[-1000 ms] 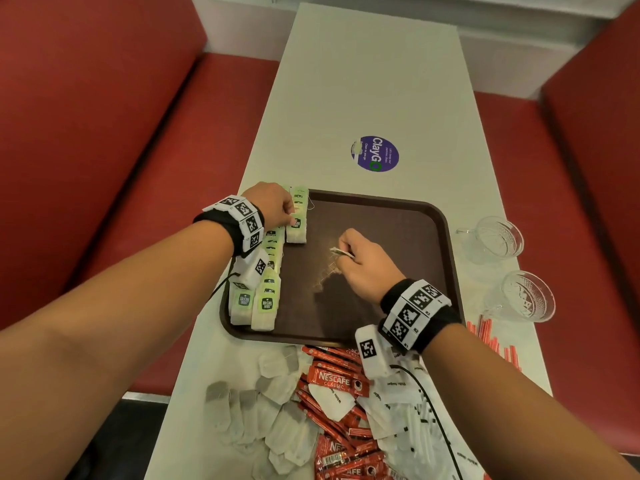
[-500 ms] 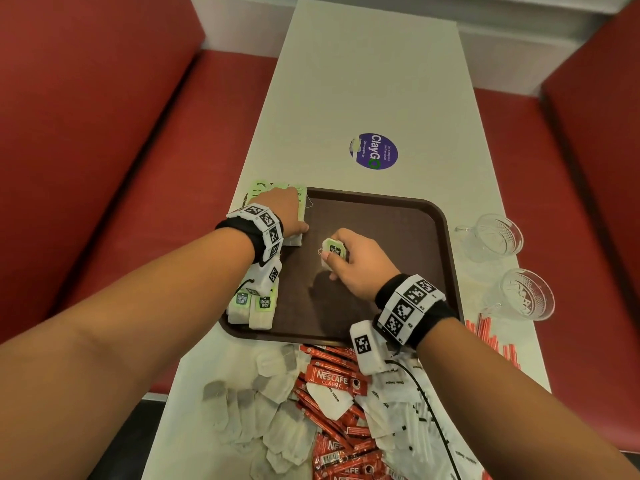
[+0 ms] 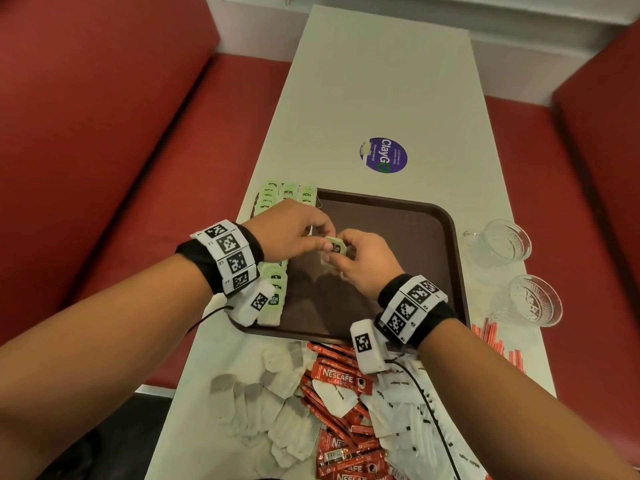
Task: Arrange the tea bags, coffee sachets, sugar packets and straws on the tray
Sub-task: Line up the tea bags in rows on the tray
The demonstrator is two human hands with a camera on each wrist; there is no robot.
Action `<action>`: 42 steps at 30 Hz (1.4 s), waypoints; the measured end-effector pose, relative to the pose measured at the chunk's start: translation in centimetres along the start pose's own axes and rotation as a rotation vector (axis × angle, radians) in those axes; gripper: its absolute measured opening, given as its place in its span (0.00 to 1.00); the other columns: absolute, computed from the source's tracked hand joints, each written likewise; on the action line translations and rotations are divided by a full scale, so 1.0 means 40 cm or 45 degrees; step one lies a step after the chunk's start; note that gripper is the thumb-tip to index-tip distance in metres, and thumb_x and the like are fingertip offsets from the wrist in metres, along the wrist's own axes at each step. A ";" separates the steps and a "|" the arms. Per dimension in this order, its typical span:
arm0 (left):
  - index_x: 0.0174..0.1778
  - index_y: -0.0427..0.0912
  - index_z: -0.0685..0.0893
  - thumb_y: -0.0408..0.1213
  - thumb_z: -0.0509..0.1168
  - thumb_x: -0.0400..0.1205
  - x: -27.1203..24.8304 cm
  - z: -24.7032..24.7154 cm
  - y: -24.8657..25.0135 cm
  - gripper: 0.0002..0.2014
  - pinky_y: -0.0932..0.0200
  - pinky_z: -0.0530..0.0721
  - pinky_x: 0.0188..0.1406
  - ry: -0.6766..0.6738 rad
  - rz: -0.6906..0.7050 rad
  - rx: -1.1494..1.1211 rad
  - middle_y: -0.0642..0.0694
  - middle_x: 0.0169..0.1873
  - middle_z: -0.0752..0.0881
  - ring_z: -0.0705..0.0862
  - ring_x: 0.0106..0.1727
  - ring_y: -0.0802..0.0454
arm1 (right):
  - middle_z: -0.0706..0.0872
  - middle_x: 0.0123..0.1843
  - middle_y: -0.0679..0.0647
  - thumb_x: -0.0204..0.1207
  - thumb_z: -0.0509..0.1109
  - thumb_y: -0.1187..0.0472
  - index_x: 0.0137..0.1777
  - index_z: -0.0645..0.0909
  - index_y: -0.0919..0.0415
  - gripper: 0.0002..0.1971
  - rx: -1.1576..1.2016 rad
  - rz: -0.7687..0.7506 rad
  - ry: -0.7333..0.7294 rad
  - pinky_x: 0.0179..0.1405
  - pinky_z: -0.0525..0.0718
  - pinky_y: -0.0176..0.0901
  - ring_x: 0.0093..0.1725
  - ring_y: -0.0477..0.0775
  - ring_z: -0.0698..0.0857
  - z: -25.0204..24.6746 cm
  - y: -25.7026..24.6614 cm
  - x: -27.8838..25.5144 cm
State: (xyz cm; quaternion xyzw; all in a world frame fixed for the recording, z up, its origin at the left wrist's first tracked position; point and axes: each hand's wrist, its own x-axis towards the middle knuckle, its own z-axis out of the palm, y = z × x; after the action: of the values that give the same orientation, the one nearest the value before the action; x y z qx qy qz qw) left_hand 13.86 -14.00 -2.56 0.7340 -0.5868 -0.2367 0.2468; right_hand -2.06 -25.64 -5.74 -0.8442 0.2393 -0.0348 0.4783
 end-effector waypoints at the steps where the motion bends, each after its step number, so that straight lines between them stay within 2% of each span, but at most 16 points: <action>1: 0.46 0.50 0.88 0.42 0.73 0.81 -0.005 0.002 0.001 0.01 0.74 0.68 0.33 0.039 -0.019 -0.014 0.66 0.30 0.83 0.77 0.31 0.67 | 0.90 0.37 0.51 0.78 0.76 0.56 0.44 0.81 0.51 0.06 -0.026 -0.006 -0.006 0.41 0.91 0.53 0.34 0.48 0.91 0.001 -0.002 -0.002; 3: 0.46 0.49 0.88 0.41 0.72 0.82 -0.011 0.006 0.000 0.01 0.76 0.68 0.31 0.085 -0.081 -0.051 0.71 0.28 0.82 0.76 0.29 0.67 | 0.89 0.36 0.49 0.78 0.76 0.55 0.46 0.82 0.52 0.06 -0.025 0.011 0.002 0.40 0.90 0.49 0.32 0.45 0.89 0.000 -0.001 -0.005; 5: 0.47 0.49 0.88 0.41 0.72 0.82 -0.011 0.010 -0.003 0.01 0.75 0.71 0.35 0.137 -0.152 -0.085 0.65 0.31 0.84 0.78 0.32 0.66 | 0.89 0.36 0.48 0.78 0.76 0.55 0.47 0.81 0.50 0.06 -0.019 0.026 0.029 0.40 0.89 0.46 0.33 0.45 0.89 0.000 0.004 -0.008; 7: 0.49 0.48 0.87 0.41 0.71 0.82 -0.003 0.006 -0.014 0.03 0.66 0.77 0.41 0.219 -0.254 -0.071 0.59 0.37 0.85 0.81 0.38 0.60 | 0.89 0.40 0.46 0.78 0.76 0.55 0.52 0.80 0.49 0.08 -0.093 0.027 0.020 0.44 0.86 0.43 0.38 0.47 0.89 -0.004 0.015 -0.017; 9: 0.52 0.46 0.87 0.41 0.71 0.83 0.009 -0.005 -0.036 0.05 0.62 0.77 0.46 0.204 -0.377 0.032 0.52 0.42 0.88 0.84 0.44 0.54 | 0.87 0.46 0.43 0.78 0.76 0.53 0.59 0.79 0.50 0.13 -0.209 0.063 -0.124 0.49 0.83 0.39 0.46 0.45 0.86 -0.011 0.027 -0.032; 11: 0.56 0.45 0.87 0.42 0.70 0.83 0.018 -0.009 -0.064 0.08 0.62 0.77 0.48 0.056 -0.482 0.137 0.48 0.46 0.90 0.86 0.49 0.51 | 0.87 0.48 0.43 0.77 0.76 0.51 0.59 0.80 0.50 0.14 -0.356 0.109 -0.368 0.52 0.80 0.38 0.49 0.42 0.84 -0.016 0.037 -0.051; 14: 0.58 0.44 0.88 0.41 0.71 0.83 0.036 0.005 -0.095 0.10 0.61 0.76 0.48 -0.104 -0.577 0.201 0.51 0.45 0.87 0.84 0.48 0.52 | 0.89 0.48 0.44 0.75 0.78 0.49 0.56 0.84 0.50 0.13 -0.498 0.154 -0.640 0.53 0.82 0.40 0.49 0.43 0.86 -0.019 0.047 -0.078; 18: 0.57 0.45 0.90 0.42 0.72 0.82 0.064 0.021 -0.111 0.09 0.58 0.81 0.52 -0.008 -0.672 0.268 0.49 0.50 0.88 0.85 0.52 0.49 | 0.90 0.52 0.45 0.75 0.78 0.50 0.58 0.87 0.51 0.13 -0.592 0.170 -0.786 0.54 0.84 0.41 0.51 0.46 0.87 -0.017 0.046 -0.105; 23: 0.57 0.44 0.87 0.46 0.72 0.81 0.085 0.028 -0.108 0.12 0.53 0.83 0.56 0.024 -0.780 0.361 0.46 0.55 0.87 0.85 0.58 0.45 | 0.90 0.53 0.45 0.77 0.76 0.57 0.56 0.90 0.52 0.09 -0.700 0.181 -0.791 0.58 0.85 0.44 0.53 0.48 0.86 -0.005 0.045 -0.126; 25: 0.59 0.41 0.84 0.50 0.70 0.81 0.088 0.030 -0.102 0.17 0.51 0.82 0.51 0.056 -0.789 0.440 0.45 0.55 0.86 0.84 0.56 0.43 | 0.90 0.53 0.46 0.78 0.74 0.58 0.55 0.91 0.52 0.08 -0.709 0.169 -0.775 0.59 0.85 0.43 0.54 0.47 0.86 -0.002 0.041 -0.135; 30: 0.52 0.42 0.77 0.59 0.67 0.80 0.105 0.060 -0.056 0.21 0.54 0.75 0.39 0.024 -0.788 0.558 0.48 0.40 0.79 0.80 0.44 0.44 | 0.90 0.54 0.45 0.79 0.71 0.61 0.53 0.91 0.48 0.10 -0.759 0.219 -0.728 0.64 0.84 0.45 0.56 0.49 0.86 0.015 0.040 -0.147; 32: 0.46 0.39 0.79 0.55 0.68 0.80 0.112 0.075 -0.049 0.20 0.56 0.75 0.34 -0.027 -0.787 0.566 0.48 0.34 0.79 0.81 0.37 0.47 | 0.90 0.54 0.45 0.78 0.70 0.61 0.52 0.91 0.47 0.11 -0.765 0.244 -0.701 0.63 0.85 0.47 0.55 0.49 0.87 0.017 0.040 -0.152; 35: 0.44 0.39 0.82 0.48 0.68 0.79 0.104 0.084 -0.053 0.13 0.59 0.71 0.26 -0.050 -0.797 0.534 0.45 0.36 0.84 0.79 0.31 0.49 | 0.91 0.54 0.45 0.79 0.68 0.59 0.53 0.91 0.48 0.11 -0.778 0.241 -0.655 0.61 0.86 0.48 0.54 0.50 0.87 0.019 0.031 -0.169; 37: 0.50 0.39 0.82 0.50 0.67 0.80 0.093 0.072 -0.042 0.16 0.58 0.73 0.31 -0.024 -0.779 0.511 0.44 0.42 0.86 0.81 0.35 0.48 | 0.91 0.54 0.46 0.81 0.66 0.55 0.55 0.90 0.50 0.11 -0.814 0.214 -0.634 0.59 0.86 0.49 0.52 0.51 0.87 0.022 0.018 -0.186; 40: 0.64 0.38 0.79 0.59 0.64 0.82 0.053 0.039 -0.007 0.27 0.53 0.77 0.43 0.064 -0.676 0.512 0.42 0.54 0.85 0.83 0.52 0.42 | 0.90 0.55 0.48 0.81 0.65 0.55 0.58 0.88 0.52 0.12 -0.861 0.176 -0.609 0.59 0.85 0.48 0.54 0.53 0.87 0.027 -0.005 -0.204; 42: 0.61 0.44 0.79 0.60 0.63 0.82 0.001 0.026 0.011 0.23 0.53 0.78 0.46 0.114 -0.595 0.434 0.46 0.51 0.85 0.84 0.54 0.43 | 0.89 0.56 0.48 0.81 0.67 0.54 0.59 0.86 0.51 0.11 -0.878 0.120 -0.580 0.58 0.84 0.47 0.56 0.53 0.86 0.038 -0.025 -0.212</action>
State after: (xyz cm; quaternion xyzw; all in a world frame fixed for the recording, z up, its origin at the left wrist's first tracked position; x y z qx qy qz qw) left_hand 12.88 -14.22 -3.07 0.8898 -0.4217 -0.1526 0.0845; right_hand -8.76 -20.29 -4.30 -0.9292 0.1635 0.2570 0.2095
